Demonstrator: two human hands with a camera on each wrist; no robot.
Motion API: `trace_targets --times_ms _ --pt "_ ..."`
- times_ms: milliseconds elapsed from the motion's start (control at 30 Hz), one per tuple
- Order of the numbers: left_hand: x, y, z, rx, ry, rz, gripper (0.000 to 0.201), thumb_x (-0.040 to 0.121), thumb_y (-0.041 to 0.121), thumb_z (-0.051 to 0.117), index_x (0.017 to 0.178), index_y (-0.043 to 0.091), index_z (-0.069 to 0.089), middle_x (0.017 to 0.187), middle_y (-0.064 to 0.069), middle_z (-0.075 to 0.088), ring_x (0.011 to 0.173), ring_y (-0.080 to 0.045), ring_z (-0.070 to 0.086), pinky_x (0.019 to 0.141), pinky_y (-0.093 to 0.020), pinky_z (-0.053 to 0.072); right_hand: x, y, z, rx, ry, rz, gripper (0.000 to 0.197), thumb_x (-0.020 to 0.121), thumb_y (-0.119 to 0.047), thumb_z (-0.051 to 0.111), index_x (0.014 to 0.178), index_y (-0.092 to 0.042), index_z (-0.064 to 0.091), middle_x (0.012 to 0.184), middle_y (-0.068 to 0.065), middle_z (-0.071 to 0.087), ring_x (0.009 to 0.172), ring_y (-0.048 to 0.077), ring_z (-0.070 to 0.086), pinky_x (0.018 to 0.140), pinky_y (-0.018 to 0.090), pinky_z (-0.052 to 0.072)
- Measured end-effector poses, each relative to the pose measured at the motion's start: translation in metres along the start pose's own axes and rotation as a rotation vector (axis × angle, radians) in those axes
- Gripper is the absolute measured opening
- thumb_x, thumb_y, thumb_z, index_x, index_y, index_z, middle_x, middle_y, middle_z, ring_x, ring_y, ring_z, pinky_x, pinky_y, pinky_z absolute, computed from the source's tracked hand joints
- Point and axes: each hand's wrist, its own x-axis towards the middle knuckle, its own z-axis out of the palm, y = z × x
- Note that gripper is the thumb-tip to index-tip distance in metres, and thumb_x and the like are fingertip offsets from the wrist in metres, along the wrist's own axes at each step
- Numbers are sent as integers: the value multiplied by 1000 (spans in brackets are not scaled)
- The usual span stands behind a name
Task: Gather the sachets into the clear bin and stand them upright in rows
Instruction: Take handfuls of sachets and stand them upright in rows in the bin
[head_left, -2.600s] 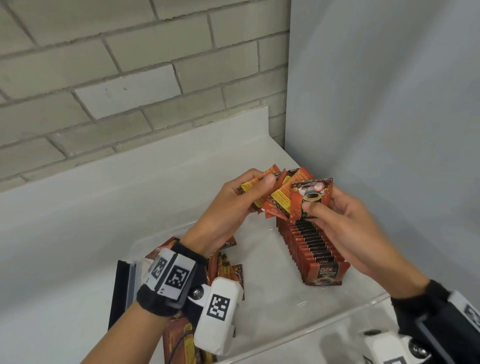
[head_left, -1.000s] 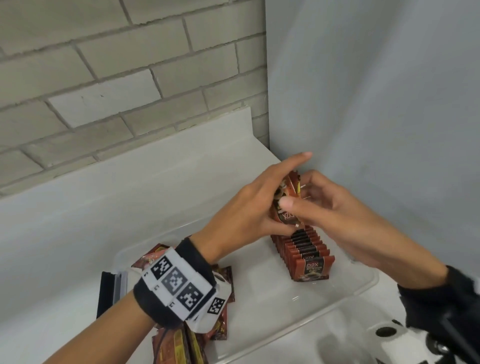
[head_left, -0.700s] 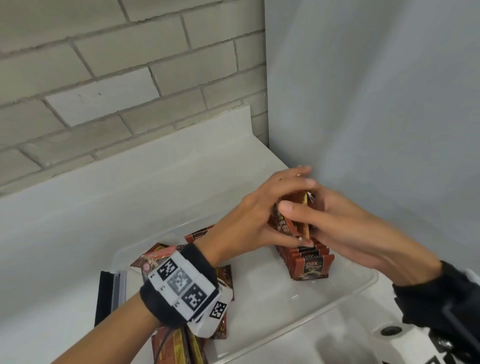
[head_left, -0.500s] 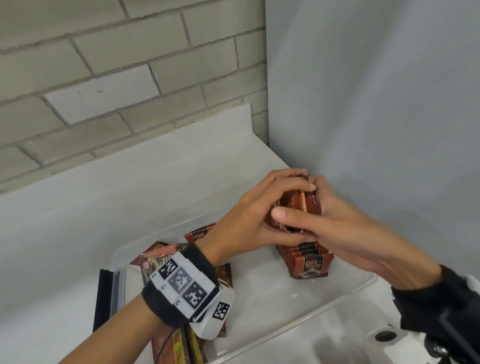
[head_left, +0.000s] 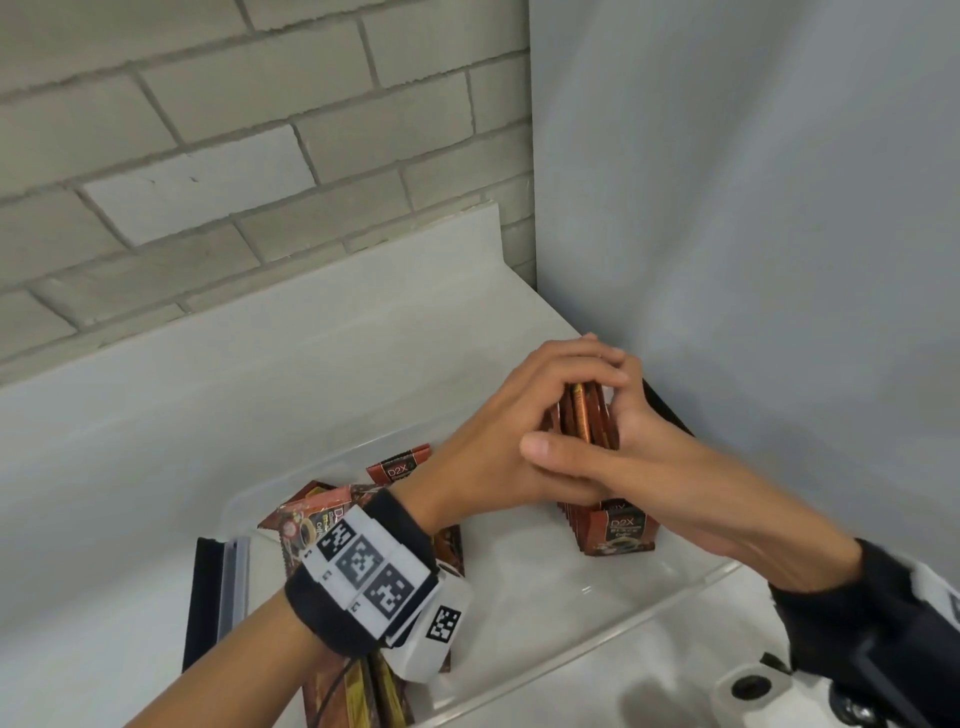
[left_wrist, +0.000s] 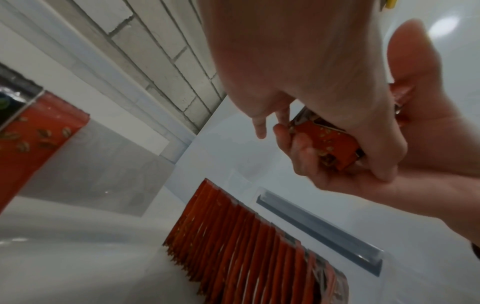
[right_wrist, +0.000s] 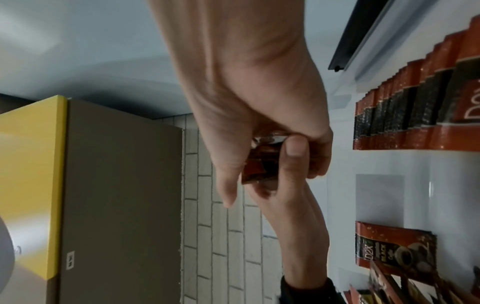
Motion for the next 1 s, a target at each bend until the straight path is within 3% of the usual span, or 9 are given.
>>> trace_targets --times_ms 100,167,267,433,500,600,667,833,1000 --pt "1 -1 0 98 -53 6 73 70 15 84 129 22 42 139 1 42 141 -21 29 115 -46 28 0 0 -4 45 -36 63 60 71 -37 71 120 -38 37 119 -4 60 108 -3 61 85 23 55" --pt "2 -1 -1 179 -84 13 72 72 22 84 131 23 42 141 -2 44 141 -21 28 115 -50 26 1 1 -8 93 -57 105 46 81 -23 70 122 -23 48 115 0 65 109 6 64 90 30 54" --pt "3 -1 -2 236 -135 6 77 72 25 82 134 26 36 142 3 42 142 -17 26 116 -52 22 1 0 -11 169 -63 114 21 88 0 59 107 -8 61 93 7 67 92 14 68 80 31 54" --pt "3 4 -2 104 -168 -78 107 65 26 87 141 32 13 152 -1 32 144 -22 25 111 -55 28 2 4 -15 263 -22 141 23 85 10 56 87 -9 69 81 9 69 77 18 69 64 29 54" --pt "2 3 -4 47 -149 -111 114 61 29 89 142 34 9 154 -3 27 144 -20 24 112 -54 30 1 4 -18 311 -14 142 19 80 6 62 92 -6 71 89 13 73 79 22 71 63 28 58" --pt "-1 2 -12 -29 -91 -217 114 58 27 91 138 39 11 151 -1 24 143 -11 23 116 -30 27 1 6 -23 339 30 145 31 69 -4 69 100 -3 70 99 19 73 86 30 72 72 34 60" --pt "-3 2 -17 -81 -27 -279 102 63 29 88 133 40 15 142 4 32 133 -6 35 110 -23 33 0 7 -25 340 70 137 34 69 -9 71 103 -3 71 102 20 72 94 34 70 81 41 57" --pt "1 8 -23 -285 85 -441 67 67 23 85 116 25 39 107 4 52 91 -10 59 81 -38 55 3 8 -23 386 126 93 33 75 -14 68 106 -3 69 105 19 72 96 33 70 83 40 55" --pt "4 14 -30 -392 86 -473 46 69 16 77 109 18 54 91 3 56 88 -21 62 76 -40 56 3 6 -21 446 84 70 41 78 -35 59 107 -9 71 107 14 73 96 25 71 83 39 58"
